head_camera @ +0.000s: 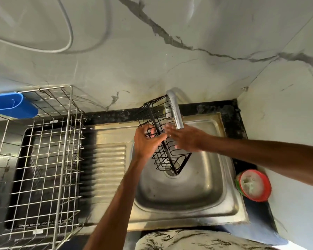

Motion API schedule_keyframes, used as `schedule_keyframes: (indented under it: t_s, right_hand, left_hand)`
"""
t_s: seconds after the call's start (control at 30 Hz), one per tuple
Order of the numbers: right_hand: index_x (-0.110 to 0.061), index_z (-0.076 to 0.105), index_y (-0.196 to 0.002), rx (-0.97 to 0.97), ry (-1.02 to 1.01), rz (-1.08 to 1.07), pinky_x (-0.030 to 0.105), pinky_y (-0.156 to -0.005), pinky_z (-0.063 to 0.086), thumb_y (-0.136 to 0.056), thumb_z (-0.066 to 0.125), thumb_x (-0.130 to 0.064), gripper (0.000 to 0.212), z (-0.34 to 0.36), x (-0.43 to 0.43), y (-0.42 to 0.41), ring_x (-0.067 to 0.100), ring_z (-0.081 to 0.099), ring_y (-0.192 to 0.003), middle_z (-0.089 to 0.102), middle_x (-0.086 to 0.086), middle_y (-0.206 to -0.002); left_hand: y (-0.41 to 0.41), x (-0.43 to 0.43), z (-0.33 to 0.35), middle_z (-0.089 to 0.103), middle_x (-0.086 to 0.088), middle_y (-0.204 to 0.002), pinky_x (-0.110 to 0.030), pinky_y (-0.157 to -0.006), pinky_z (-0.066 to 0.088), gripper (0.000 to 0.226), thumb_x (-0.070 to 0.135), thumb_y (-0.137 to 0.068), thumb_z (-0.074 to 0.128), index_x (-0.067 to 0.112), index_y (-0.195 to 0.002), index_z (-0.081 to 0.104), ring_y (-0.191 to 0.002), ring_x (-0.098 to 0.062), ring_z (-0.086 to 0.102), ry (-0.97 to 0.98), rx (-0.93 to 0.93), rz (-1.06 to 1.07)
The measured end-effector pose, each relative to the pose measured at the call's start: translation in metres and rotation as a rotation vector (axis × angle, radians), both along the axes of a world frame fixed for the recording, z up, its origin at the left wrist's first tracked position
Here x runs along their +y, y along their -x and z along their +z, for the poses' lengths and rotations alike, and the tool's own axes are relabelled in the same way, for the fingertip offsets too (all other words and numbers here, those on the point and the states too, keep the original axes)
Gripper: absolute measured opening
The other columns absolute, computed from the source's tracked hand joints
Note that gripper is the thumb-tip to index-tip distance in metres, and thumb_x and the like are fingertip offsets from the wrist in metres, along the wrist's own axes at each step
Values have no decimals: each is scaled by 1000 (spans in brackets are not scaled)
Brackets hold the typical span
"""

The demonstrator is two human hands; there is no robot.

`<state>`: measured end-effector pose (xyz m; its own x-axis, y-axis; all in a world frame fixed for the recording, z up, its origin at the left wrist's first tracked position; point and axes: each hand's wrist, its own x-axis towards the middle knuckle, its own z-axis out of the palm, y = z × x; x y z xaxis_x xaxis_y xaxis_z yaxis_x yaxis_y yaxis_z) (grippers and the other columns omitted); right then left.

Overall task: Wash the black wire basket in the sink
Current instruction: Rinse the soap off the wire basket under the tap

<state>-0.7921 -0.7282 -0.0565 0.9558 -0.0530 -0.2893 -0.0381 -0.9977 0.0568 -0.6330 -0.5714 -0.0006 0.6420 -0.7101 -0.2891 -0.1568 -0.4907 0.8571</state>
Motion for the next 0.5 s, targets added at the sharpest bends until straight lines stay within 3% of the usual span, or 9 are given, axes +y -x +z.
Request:
schedule_keyframes:
  t_s: [0.1,0.23,0.4,0.5]
  right_hand:
    - [-10,17,-159,37,-24,107,44,-123,-3,-106,18,-51,67,-19,16,26,28,-1,-154,7,14,-166]
    - [-14,21,-159,115,-8,317,42,-124,-10,-108,21,-47,61,-18,5,38,24,6,-155,18,10,-166]
    - [-15,17,-159,-24,55,226,45,-122,-3,-106,35,-43,63,12,-35,14,26,-1,-154,4,10,-168]
    - [-15,17,-159,0,41,170,45,-117,0,-106,22,-56,67,14,-27,7,25,1,-151,6,9,-167]
  left_hand:
    - [-1,4,1,74,-3,-77,-56,-78,62,40,47,-64,84,15,-81,66,-80,-30,74,27,8,-14]
    - [3,10,1,74,-2,-77,-57,-74,62,39,48,-63,81,15,-80,68,-79,-26,74,-11,39,-50]
    - [2,2,12,72,-6,-73,-44,-66,60,36,47,-64,77,15,-74,66,-66,-24,68,27,-12,-85]
    - [0,1,13,72,-3,-68,-45,-68,59,27,40,-68,78,18,-67,61,-68,-29,69,66,-51,-90]
